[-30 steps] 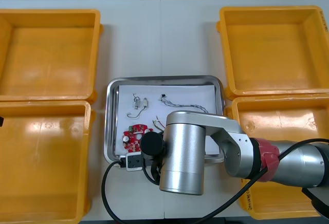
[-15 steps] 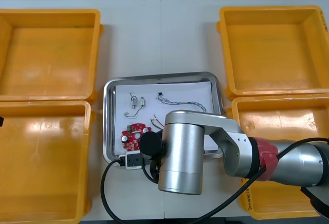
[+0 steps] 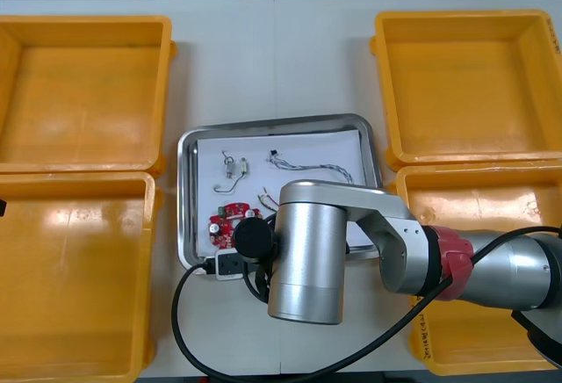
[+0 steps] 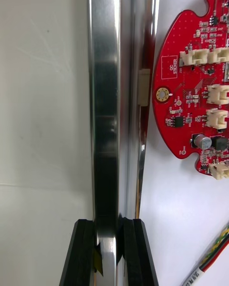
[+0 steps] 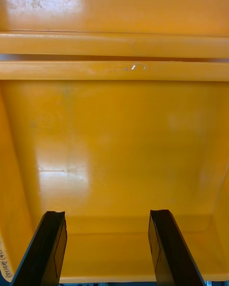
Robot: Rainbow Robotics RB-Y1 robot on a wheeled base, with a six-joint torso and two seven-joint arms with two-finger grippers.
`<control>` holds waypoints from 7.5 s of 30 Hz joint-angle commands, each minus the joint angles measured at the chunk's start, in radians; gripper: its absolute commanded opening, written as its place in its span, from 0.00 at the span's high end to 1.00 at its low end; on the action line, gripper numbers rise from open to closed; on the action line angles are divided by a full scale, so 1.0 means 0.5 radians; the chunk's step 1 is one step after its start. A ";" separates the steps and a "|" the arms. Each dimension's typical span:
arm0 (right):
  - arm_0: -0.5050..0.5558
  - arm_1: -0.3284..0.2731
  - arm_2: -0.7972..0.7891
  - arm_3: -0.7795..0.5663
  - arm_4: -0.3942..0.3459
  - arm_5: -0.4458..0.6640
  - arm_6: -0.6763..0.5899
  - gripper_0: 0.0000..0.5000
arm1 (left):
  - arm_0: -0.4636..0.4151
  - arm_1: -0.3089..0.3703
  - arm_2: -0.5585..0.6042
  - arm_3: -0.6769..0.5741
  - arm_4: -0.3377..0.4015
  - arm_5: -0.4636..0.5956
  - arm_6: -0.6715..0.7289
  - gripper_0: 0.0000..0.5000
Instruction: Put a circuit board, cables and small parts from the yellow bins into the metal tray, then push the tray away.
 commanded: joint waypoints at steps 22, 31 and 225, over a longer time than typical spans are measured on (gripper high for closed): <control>-0.351 0.200 -0.308 0.363 -0.003 0.060 0.157 1.00 | 0.045 -0.027 0.061 -0.047 -0.020 0.014 -0.039 0.00; -0.453 0.200 -0.369 0.492 -0.012 0.060 0.249 1.00 | 0.045 -0.027 0.061 -0.047 -0.020 0.014 -0.039 0.00; 1.238 -0.282 -2.492 -0.637 -0.116 0.651 -1.037 0.00 | 0.045 -0.027 0.061 -0.047 -0.020 0.014 -0.039 0.00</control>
